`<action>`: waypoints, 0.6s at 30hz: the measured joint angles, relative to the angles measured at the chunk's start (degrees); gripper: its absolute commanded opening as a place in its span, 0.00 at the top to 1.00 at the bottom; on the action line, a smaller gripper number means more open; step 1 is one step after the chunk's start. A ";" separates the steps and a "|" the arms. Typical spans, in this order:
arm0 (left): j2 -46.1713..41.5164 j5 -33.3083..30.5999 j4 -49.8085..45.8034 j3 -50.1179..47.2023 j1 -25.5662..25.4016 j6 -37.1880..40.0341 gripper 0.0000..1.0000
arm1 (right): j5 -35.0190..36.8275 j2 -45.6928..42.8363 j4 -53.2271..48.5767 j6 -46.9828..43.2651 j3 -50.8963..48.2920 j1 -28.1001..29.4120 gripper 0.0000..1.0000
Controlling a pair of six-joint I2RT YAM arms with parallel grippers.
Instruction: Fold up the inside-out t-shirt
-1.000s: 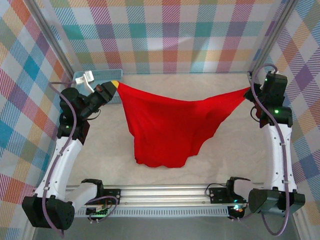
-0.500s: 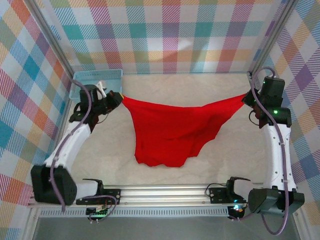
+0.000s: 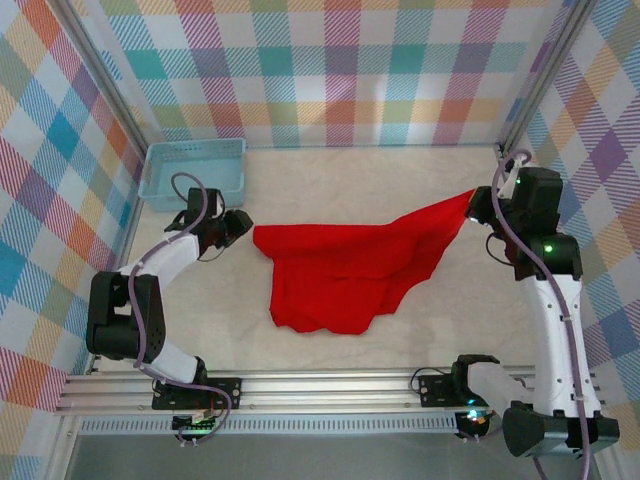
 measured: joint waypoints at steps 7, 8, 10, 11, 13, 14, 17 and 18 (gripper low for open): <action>-4.94 -1.11 -0.59 -4.15 -4.96 -2.43 0.43 | 0.28 0.22 -0.04 -1.03 0.20 4.33 1.00; -4.94 -1.38 -0.61 -4.15 -5.95 -2.43 0.45 | 0.33 0.31 -0.04 -1.03 0.20 4.33 1.00; -4.39 -1.95 -0.66 -4.17 -7.28 -2.62 0.52 | 0.61 0.55 -0.04 -1.03 0.20 4.37 1.00; -3.96 -2.14 -0.52 -4.24 -7.54 -2.89 0.54 | 0.76 0.61 -0.04 -1.03 0.20 4.37 1.00; -2.34 -2.58 0.17 -4.63 -7.76 -3.26 0.56 | 1.05 0.87 -0.04 -1.03 0.20 4.39 1.00; -1.51 -2.78 0.68 -4.92 -7.76 -3.34 0.57 | 1.18 0.96 -0.04 -1.03 0.22 4.46 1.00; 1.88 -3.21 2.05 -5.73 -7.76 -3.52 0.57 | 1.62 1.20 -0.24 -1.07 0.37 4.52 1.00; 2.80 -3.34 2.45 -5.99 -7.76 -3.50 0.57 | 1.68 1.25 -0.35 -1.07 0.48 4.52 1.00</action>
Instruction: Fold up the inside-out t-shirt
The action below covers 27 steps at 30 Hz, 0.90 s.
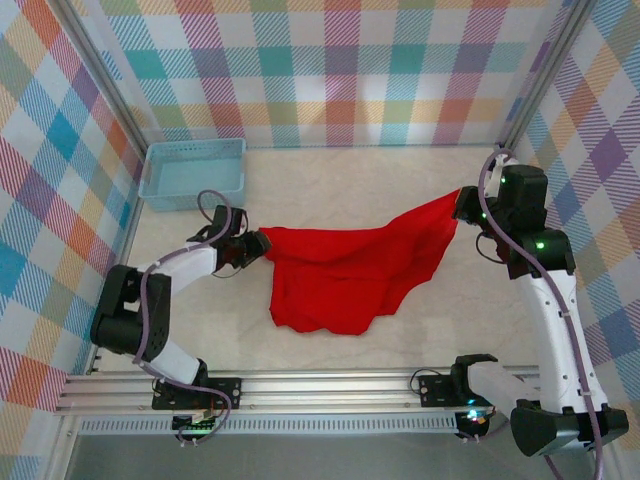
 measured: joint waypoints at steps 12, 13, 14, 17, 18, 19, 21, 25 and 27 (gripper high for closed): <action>4.68 1.36 9.90 -2.08 0.00 1.33 0.90 | 0.81 0.39 -0.22 -0.24 0.17 0.00 1.00; 4.63 1.53 10.47 -2.08 0.00 1.53 0.94 | 1.20 0.59 -0.46 -0.24 0.28 0.09 1.00; 4.50 1.73 10.78 -2.08 0.00 1.70 0.97 | 1.95 0.90 -0.87 -0.22 0.57 0.11 1.00; 2.23 2.32 10.47 -2.36 0.00 2.80 1.00 | 5.60 2.60 -3.26 -0.13 2.75 0.15 1.00; 0.48 2.49 9.97 -2.47 0.00 2.91 1.00 | 7.26 3.37 -4.28 -0.09 4.04 0.15 1.00; -2.03 2.82 9.38 -2.51 0.00 3.19 1.00 | 8.98 4.07 -5.33 0.04 5.53 0.15 1.00; -8.22 3.52 8.61 -2.49 0.00 3.91 1.00 | 11.82 5.03 -7.17 0.11 8.68 0.15 1.00; -24.48 5.73 7.39 -1.36 0.24 5.25 1.00 | 17.55 6.32 -10.58 0.48 17.70 0.11 1.00; -31.30 7.28 7.08 0.33 0.94 5.68 1.00 | 20.28 6.23 -11.52 0.55 21.68 0.02 1.00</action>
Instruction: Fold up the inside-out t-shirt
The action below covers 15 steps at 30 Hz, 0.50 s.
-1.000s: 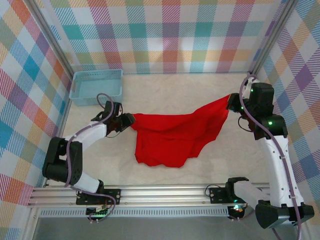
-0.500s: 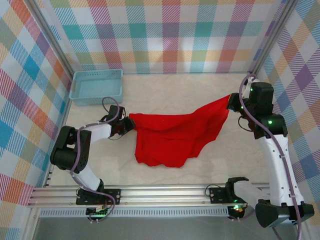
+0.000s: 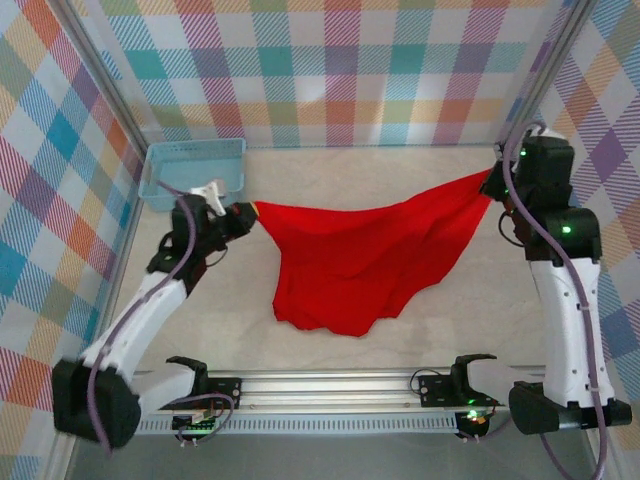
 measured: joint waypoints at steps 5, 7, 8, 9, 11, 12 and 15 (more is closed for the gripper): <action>-12.61 2.84 -1.44 5.03 2.56 0.44 1.00 | 5.68 -1.46 -1.86 0.15 6.84 -0.35 1.00; -16.33 3.04 -3.65 7.21 2.97 0.74 1.00 | 7.28 -2.64 -2.08 0.09 8.90 -0.35 1.00; -17.51 3.04 -4.76 8.22 2.99 0.96 1.00 | 7.69 -3.39 -1.99 -0.09 9.46 -0.35 1.00; -18.84 2.99 -6.27 9.55 2.99 1.38 1.00 | 7.93 -4.57 -1.77 -0.28 9.86 -0.37 1.00; -20.79 2.75 -9.05 11.98 2.99 1.92 1.00 | 7.76 -6.99 -1.60 -0.79 10.47 -0.35 1.00; -21.75 2.54 -10.54 13.42 2.99 2.19 1.00 | 7.41 -8.26 -1.60 -0.96 11.15 -0.35 1.00; -24.24 1.99 -14.82 17.84 2.99 3.30 1.00 | 4.81 -10.78 -1.36 -1.49 14.51 -0.35 1.00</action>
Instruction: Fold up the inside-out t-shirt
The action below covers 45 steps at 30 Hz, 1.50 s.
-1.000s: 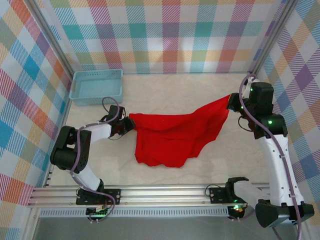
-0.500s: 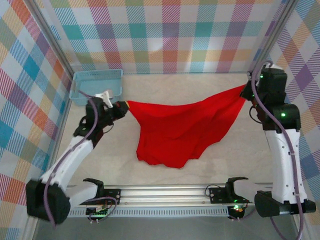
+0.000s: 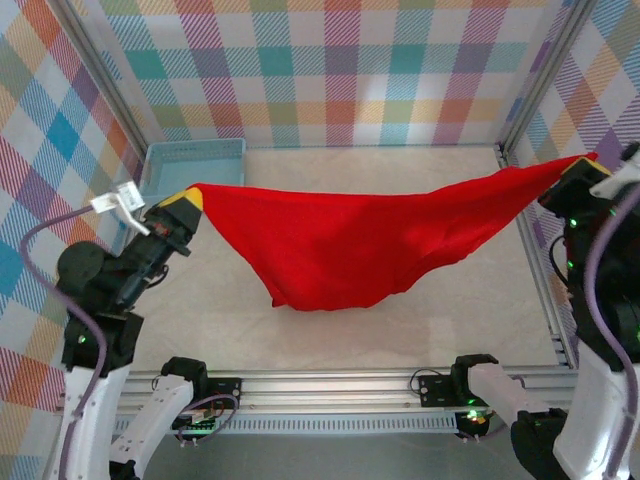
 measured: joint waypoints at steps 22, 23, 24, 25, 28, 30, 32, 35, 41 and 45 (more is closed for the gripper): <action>30.03 -6.40 -7.32 8.39 0.04 1.22 1.00 | -12.26 12.37 11.50 -2.51 -8.04 0.00 1.00; 34.86 -6.97 -7.39 8.31 0.07 1.20 0.98 | -12.83 14.40 12.55 -2.51 -10.56 0.00 1.00; 38.58 -7.30 -7.43 8.33 0.07 1.22 0.93 | -13.33 16.57 13.53 -2.49 -12.92 0.00 1.00; 43.78 -7.78 -7.61 8.59 0.11 1.46 0.82 | -13.92 19.26 14.60 -2.49 -15.23 0.00 1.00; 58.58 -9.86 -10.27 13.94 -0.15 1.64 0.54 | -14.56 28.59 16.61 -2.45 -17.29 0.00 0.61; 68.89 -12.15 -14.58 22.05 -0.17 1.53 0.42 | -13.99 35.87 17.00 -2.64 -15.32 0.00 0.40; 76.85 -14.95 -18.18 29.49 -0.42 1.57 0.31 | -12.70 45.22 16.00 -2.62 -10.12 0.00 0.30; 77.26 -19.15 -21.75 29.35 -1.22 1.31 0.20 | -11.67 50.77 15.82 -1.97 -10.12 0.00 0.20; 57.64 -23.80 -22.38 11.47 -8.24 -0.20 0.24 | -14.14 38.80 14.75 1.97 -28.76 1.11 0.20; 48.46 -23.61 -20.57 0.35 -15.06 -2.47 0.29 | -16.85 27.56 15.04 4.92 -40.15 7.39 0.22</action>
